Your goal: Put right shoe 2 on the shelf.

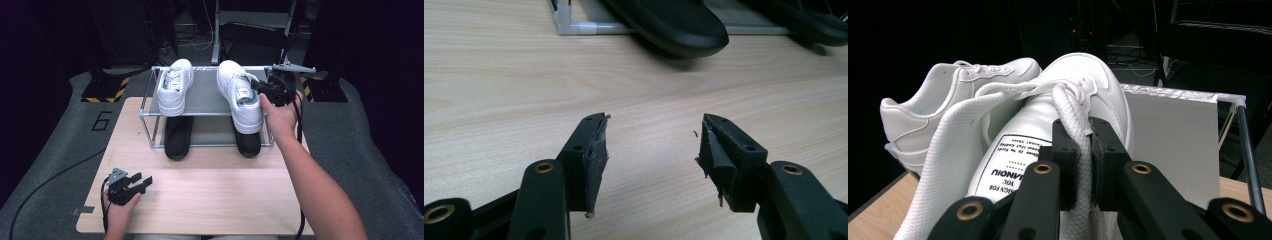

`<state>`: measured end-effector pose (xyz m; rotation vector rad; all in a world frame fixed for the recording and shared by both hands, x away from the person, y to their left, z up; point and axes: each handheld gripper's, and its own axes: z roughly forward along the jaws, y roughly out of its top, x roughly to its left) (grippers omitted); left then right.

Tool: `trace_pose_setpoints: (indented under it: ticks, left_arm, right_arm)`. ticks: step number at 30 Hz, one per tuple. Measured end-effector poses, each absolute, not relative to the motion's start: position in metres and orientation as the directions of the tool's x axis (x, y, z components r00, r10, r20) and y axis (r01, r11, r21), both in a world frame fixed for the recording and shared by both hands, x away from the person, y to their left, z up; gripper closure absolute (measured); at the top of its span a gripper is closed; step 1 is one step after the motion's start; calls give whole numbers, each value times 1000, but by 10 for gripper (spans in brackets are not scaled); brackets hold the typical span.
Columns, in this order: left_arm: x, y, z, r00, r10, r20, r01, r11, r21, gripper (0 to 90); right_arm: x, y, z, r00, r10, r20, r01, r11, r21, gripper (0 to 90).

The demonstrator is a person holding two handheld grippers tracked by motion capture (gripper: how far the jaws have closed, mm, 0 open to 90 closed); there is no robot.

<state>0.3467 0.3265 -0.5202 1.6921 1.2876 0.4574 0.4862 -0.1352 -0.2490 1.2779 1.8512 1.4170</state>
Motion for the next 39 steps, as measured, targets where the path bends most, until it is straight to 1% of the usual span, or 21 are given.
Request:
trace_pose_setpoints:
  ticks: [6,11,24,29,39]
  left_arm:
    - [346,326,-520,377,896,-236,549,-10,836,442]
    - [346,327,-521,375,898,-231,554,-17,832,442]
    - [345,332,-523,356,903,-240,556,2,831,441]
    - [345,332,-523,355,904,-237,552,1,834,442]
    - [343,332,-522,356,905,-235,553,-1,833,440]
  right_arm:
    - [498,-133,-250,-440,884,156,383,28,923,827]
    - [507,-130,-253,-414,897,155,382,17,924,827]
    - [541,-127,-265,-361,915,182,404,-22,914,827]
    - [550,-127,-267,-354,921,162,401,-7,916,827]
    - [560,-124,-269,-356,920,161,402,-4,916,826]
